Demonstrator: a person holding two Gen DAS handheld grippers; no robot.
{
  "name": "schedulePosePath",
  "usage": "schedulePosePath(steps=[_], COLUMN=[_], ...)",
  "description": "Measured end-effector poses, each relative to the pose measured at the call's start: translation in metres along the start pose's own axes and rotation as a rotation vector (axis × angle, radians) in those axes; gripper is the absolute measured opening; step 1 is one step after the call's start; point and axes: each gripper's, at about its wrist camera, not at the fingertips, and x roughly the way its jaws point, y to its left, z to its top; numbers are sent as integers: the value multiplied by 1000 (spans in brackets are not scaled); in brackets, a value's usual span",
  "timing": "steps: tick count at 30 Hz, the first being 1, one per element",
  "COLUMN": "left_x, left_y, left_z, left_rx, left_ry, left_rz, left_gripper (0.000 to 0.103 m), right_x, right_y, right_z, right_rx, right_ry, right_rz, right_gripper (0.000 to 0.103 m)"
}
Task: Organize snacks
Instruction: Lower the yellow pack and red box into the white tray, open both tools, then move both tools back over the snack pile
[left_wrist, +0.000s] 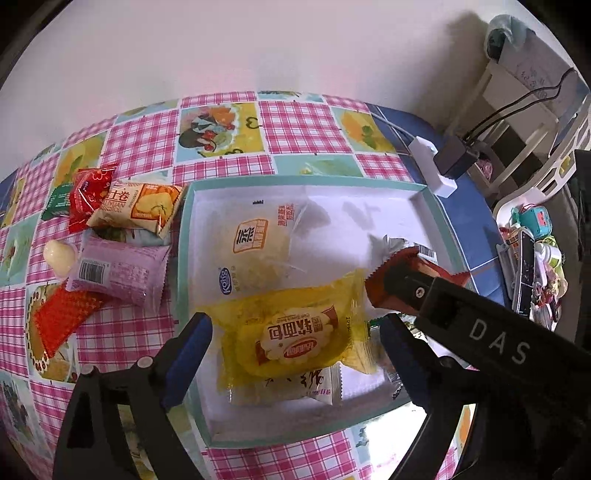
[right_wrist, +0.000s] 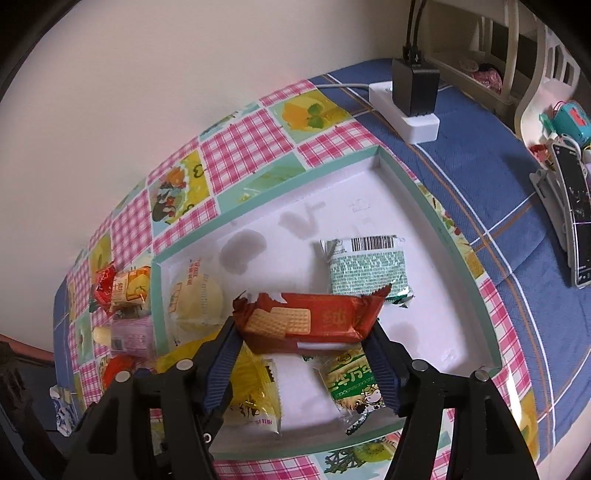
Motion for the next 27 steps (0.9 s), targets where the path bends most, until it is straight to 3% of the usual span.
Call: schedulePosePath(steps=[9, 16, 18, 22, 27], left_x=[-4, -16, -21, -34, -52], left_y=[23, 50, 62, 91, 135], left_z=[1, 4, 4, 3, -1], left_rx=[-76, -186, -231, -331, -427], left_ry=[-7, -36, -54, -106, -155], left_rz=[46, 24, 35, 110, 268], left_gripper=[93, 95, 102, 102, 102], right_x=[-13, -11, -11, -9, -8], right_y=[1, 2, 5, 13, 37], right_z=[3, 1, 0, -2, -10], right_rx=[-2, -13, -22, -49, -118], right_ry=[-45, -34, -34, -29, -24], right_rz=[9, 6, 3, -3, 3], right_gripper=[74, 74, 74, 74, 74])
